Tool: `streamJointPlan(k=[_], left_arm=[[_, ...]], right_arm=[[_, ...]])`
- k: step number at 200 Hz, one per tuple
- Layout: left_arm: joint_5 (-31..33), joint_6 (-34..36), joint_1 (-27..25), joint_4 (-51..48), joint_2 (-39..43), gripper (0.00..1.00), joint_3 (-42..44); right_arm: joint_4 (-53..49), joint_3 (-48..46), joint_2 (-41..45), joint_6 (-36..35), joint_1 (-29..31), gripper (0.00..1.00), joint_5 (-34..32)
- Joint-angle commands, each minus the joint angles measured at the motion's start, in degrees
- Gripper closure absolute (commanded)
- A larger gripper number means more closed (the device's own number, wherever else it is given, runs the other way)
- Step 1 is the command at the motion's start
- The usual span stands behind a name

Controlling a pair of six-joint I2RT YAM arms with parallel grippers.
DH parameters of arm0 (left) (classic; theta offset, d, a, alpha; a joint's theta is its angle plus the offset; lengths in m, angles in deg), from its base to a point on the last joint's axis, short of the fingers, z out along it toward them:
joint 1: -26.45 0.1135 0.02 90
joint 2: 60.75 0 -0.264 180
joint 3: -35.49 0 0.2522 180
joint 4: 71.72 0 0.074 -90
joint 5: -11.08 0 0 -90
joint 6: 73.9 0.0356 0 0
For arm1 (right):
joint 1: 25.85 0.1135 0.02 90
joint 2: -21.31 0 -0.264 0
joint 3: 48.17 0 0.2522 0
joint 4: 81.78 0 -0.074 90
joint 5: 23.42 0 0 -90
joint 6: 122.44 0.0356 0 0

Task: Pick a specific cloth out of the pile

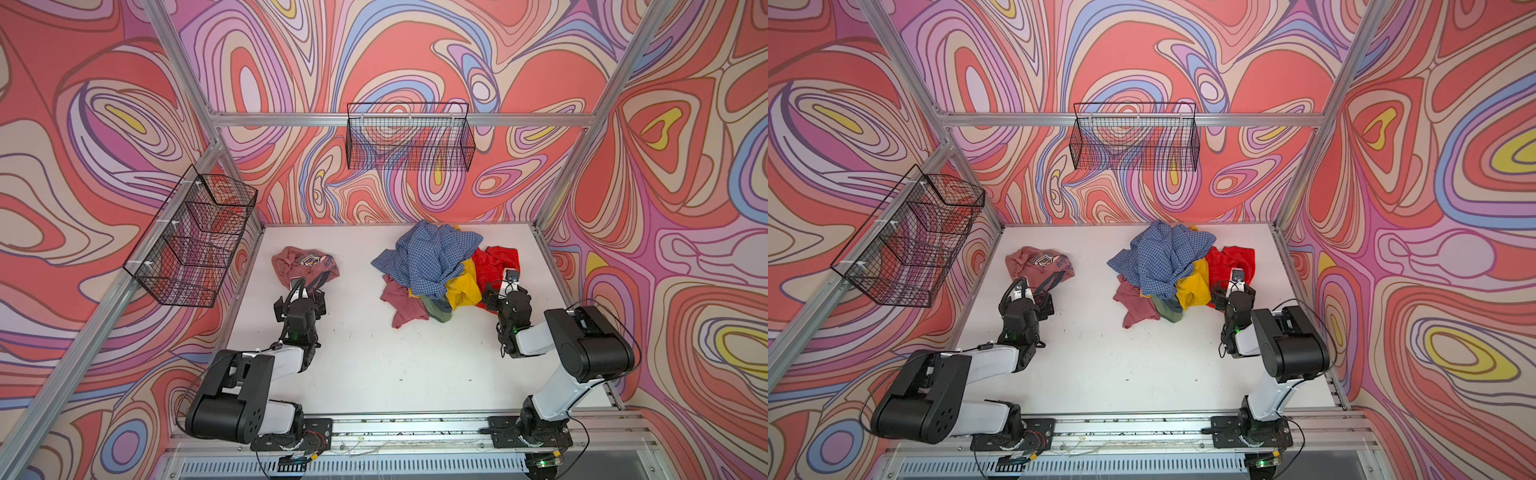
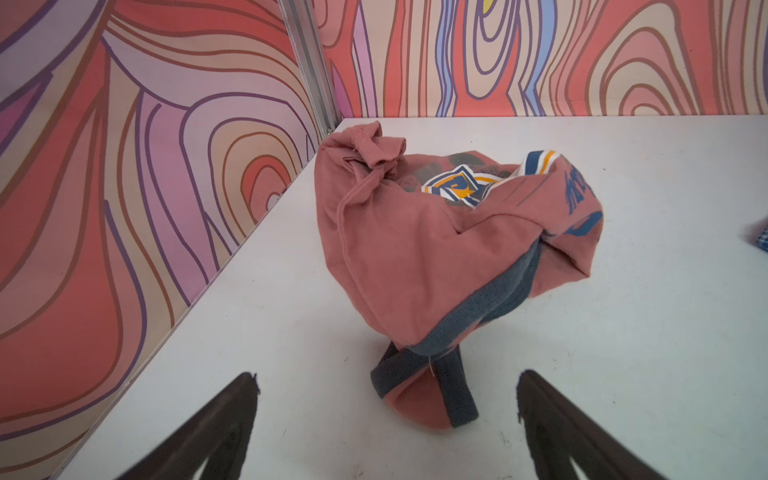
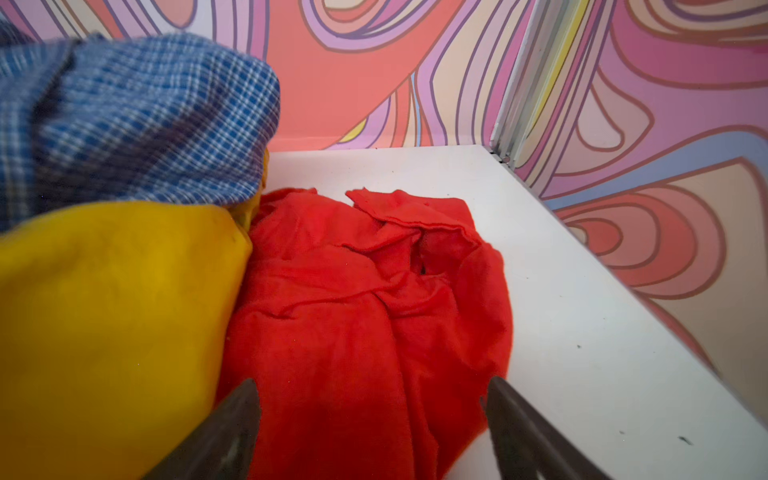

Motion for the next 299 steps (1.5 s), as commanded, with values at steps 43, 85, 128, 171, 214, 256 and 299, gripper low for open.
streamJointPlan(k=[43,85,128,171,214,256,299], left_arm=[[-10.64,2.38,3.20,7.54,-8.74,0.00,-3.20],[-11.04,0.45,4.06,-0.12,-6.39,0.00,-4.93],[-10.99,1.04,4.02,4.41,-7.71,0.00,-3.73],[-10.85,0.86,3.85,3.31,-7.27,0.00,-3.96],[-10.62,1.11,3.71,3.93,-7.50,0.00,-3.83],[-10.58,1.14,3.73,3.85,-7.59,0.00,-3.94],[-10.60,1.15,3.71,3.78,-7.57,0.00,-3.92]], right_arm=[[-3.13,3.35,-0.55,0.36,-0.06,0.02,0.56],[-3.83,3.56,-0.47,0.63,-0.25,0.02,0.46],[-5.87,4.65,-0.47,2.10,-1.16,0.02,-0.09],[-6.26,4.79,-0.46,2.62,-1.68,0.02,0.01],[-6.29,4.80,-0.46,2.62,-1.64,0.02,0.04],[-6.74,4.96,-0.47,2.89,-1.86,0.02,0.03],[-6.64,4.94,-0.39,2.94,-1.87,0.02,0.03]])
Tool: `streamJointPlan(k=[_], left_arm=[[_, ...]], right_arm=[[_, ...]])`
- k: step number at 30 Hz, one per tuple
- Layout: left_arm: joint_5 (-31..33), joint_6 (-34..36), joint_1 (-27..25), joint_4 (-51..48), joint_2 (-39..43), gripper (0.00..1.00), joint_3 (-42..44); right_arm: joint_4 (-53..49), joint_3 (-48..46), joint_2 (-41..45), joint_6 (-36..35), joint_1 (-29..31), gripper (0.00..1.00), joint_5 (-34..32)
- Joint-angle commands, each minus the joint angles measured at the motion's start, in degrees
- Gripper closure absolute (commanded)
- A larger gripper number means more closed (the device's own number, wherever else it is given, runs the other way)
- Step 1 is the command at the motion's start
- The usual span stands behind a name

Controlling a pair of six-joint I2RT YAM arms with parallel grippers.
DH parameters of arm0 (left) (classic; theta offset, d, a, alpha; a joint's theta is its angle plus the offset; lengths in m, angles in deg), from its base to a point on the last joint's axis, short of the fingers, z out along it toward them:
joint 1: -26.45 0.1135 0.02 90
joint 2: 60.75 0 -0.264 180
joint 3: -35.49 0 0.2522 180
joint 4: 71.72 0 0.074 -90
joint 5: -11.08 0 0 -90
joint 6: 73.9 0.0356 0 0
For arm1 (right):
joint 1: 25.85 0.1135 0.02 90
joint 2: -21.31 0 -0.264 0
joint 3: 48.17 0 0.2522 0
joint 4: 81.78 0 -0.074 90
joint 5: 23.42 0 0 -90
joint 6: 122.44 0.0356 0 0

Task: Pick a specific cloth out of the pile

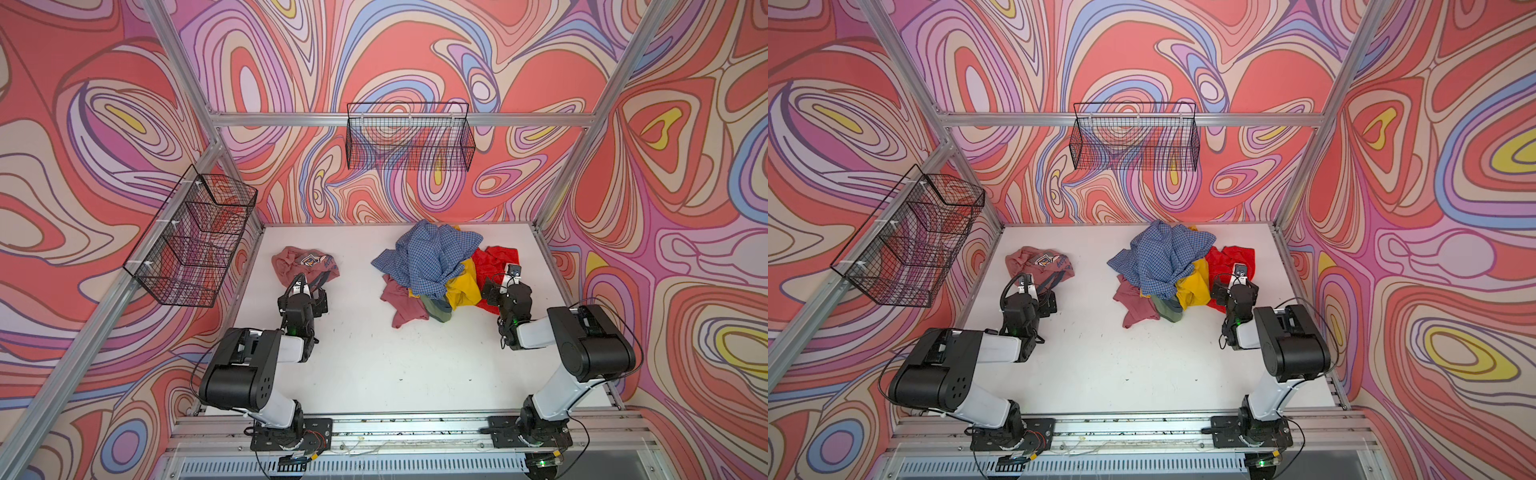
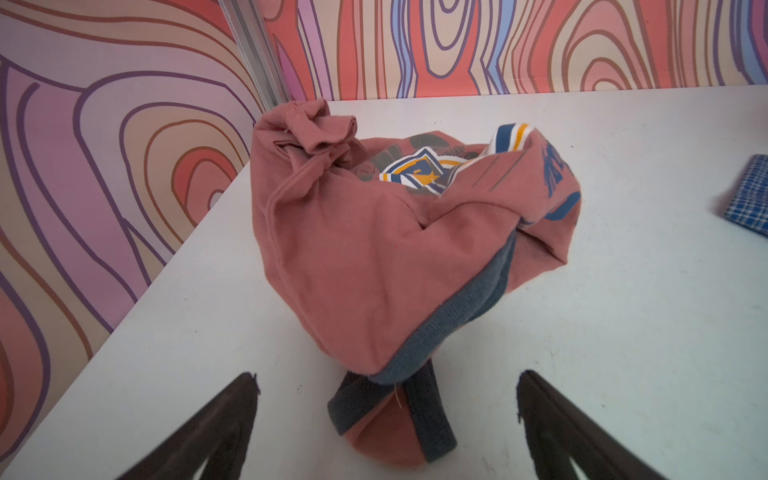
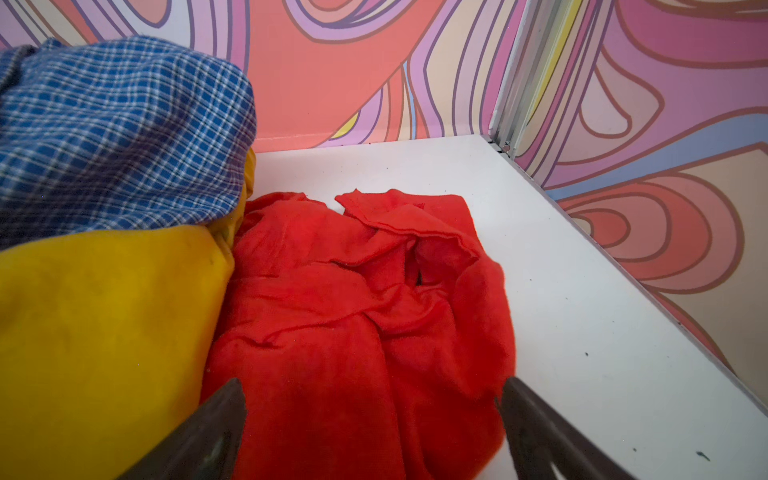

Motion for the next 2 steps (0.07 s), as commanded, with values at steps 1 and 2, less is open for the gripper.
streamJointPlan(k=[1,2], left_arm=[[0.00,0.03,-0.10,1.86,-0.29,0.00,-0.47],[0.00,0.04,-0.10,1.89,-0.32,0.00,-0.49]], right_arm=[[-0.02,0.88,-0.39,0.42,-0.29,0.02,-0.32],[0.07,0.81,-0.41,0.40,-0.33,0.02,-0.25]])
